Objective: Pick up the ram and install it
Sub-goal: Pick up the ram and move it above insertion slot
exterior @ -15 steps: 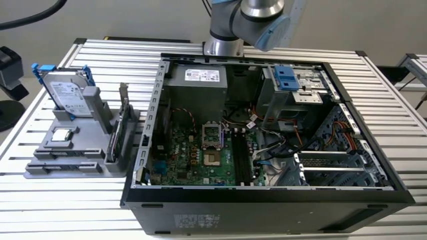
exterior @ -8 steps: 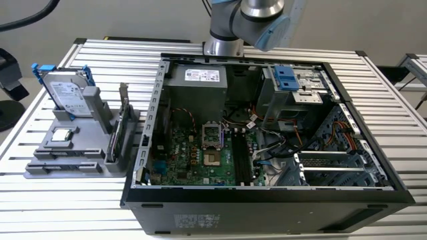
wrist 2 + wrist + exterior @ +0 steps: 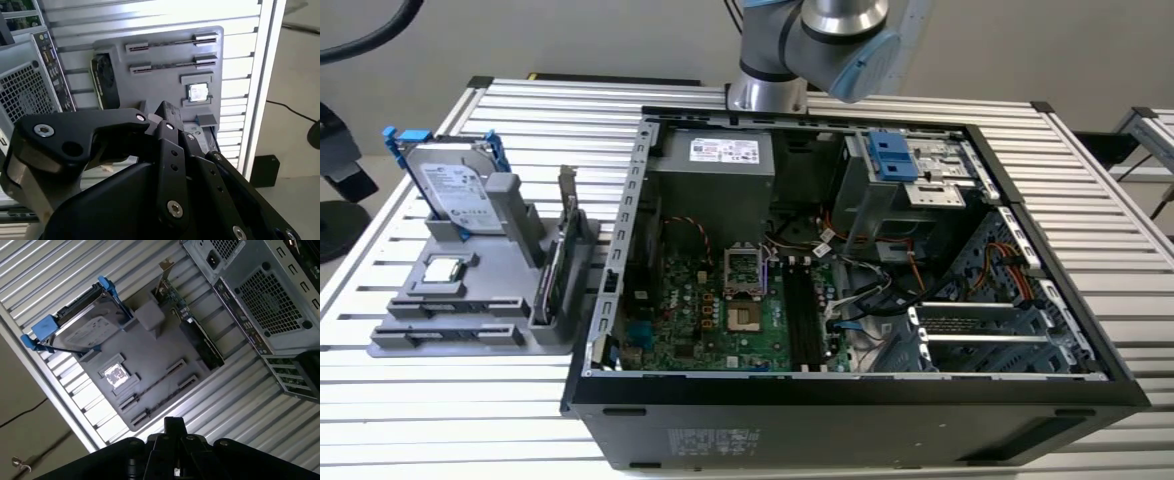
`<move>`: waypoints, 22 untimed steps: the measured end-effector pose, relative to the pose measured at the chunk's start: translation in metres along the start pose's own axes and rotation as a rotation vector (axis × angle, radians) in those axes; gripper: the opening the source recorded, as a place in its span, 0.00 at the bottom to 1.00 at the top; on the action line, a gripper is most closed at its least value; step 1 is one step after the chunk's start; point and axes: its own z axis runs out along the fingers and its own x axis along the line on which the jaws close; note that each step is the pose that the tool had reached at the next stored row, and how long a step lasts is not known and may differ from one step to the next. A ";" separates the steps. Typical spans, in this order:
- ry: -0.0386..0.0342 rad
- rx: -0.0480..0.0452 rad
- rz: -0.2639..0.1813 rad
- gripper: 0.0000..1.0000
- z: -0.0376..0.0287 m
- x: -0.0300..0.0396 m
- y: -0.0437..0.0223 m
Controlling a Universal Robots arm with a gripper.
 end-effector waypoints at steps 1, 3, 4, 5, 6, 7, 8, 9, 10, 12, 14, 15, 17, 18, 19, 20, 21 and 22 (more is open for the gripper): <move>-0.0005 0.0001 0.009 0.00 0.0000 0.0000 0.0000; -0.0014 0.0004 0.028 0.00 0.0001 0.0000 0.0000; -0.0018 0.0007 0.037 0.00 0.0000 0.0000 0.0000; -0.0023 0.0009 0.046 0.00 0.0000 0.0000 0.0000; -0.0027 0.0010 0.056 0.00 0.0000 0.0000 0.0000; -0.0032 0.0012 0.066 0.00 0.0001 0.0000 0.0000; -0.0037 0.0013 0.075 0.00 0.0001 0.0000 0.0000; -0.0041 0.0015 0.084 0.00 0.0001 0.0000 0.0000; -0.0046 0.0017 0.094 0.00 0.0001 0.0000 0.0000; -0.0054 0.0021 0.112 0.00 0.0001 0.0000 0.0000; -0.0063 0.0024 0.130 0.00 0.0001 0.0000 0.0000; -0.0068 0.0025 0.139 0.00 0.0001 0.0000 0.0000; -0.0076 0.0029 0.157 0.00 0.0001 0.0000 0.0000; -0.0081 0.0031 0.165 0.00 0.0001 0.0000 0.0000; -0.0085 0.0032 0.174 0.00 0.0001 0.0000 0.0000; -0.0089 0.0033 0.183 0.00 0.0002 0.0000 0.0000; -0.0093 0.0035 0.192 0.00 0.0002 0.0000 0.0000; -0.0098 0.0036 0.201 0.00 0.0002 0.0000 0.0000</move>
